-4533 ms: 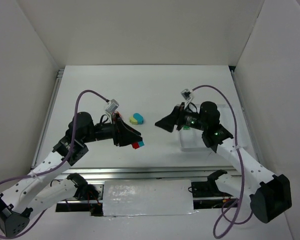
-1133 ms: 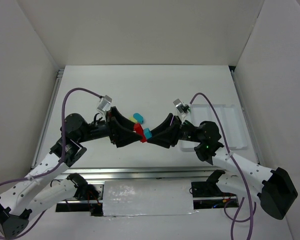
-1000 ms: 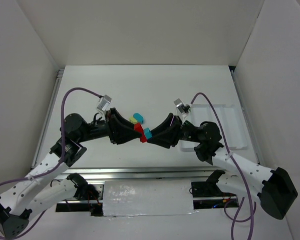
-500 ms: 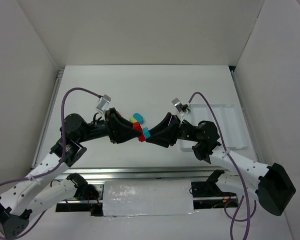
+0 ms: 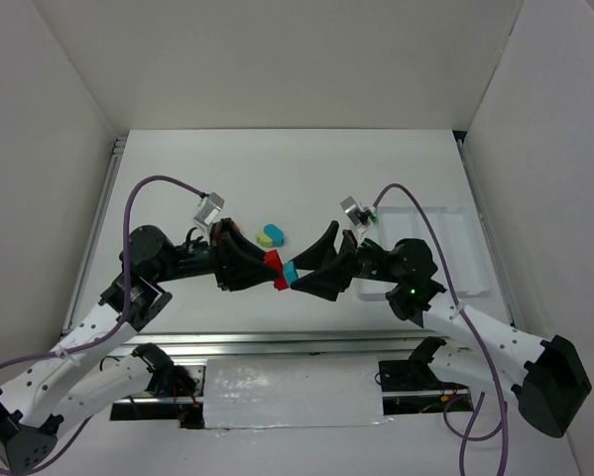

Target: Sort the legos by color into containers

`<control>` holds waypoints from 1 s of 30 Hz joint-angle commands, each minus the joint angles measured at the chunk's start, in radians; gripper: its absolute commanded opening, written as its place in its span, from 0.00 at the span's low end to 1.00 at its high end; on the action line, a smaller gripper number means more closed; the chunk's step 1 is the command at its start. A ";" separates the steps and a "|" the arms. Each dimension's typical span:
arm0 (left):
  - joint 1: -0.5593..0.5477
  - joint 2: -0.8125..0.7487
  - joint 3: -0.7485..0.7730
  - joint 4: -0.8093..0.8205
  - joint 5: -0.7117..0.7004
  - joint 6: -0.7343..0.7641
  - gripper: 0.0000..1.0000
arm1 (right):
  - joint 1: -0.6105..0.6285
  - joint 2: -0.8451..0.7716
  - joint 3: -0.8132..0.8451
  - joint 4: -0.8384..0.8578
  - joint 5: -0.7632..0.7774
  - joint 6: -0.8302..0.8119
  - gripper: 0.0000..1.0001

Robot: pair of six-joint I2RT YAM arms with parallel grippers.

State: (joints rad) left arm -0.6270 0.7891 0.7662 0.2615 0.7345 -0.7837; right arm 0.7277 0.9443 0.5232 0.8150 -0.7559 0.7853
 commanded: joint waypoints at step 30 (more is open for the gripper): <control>0.000 -0.036 0.130 -0.378 -0.219 0.218 0.00 | -0.451 0.078 0.177 -0.891 0.766 -0.100 0.00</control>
State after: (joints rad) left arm -0.6254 0.7509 0.8368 -0.0380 0.6125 -0.6201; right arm 0.3214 0.9310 0.5159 0.4129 -0.5438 0.7326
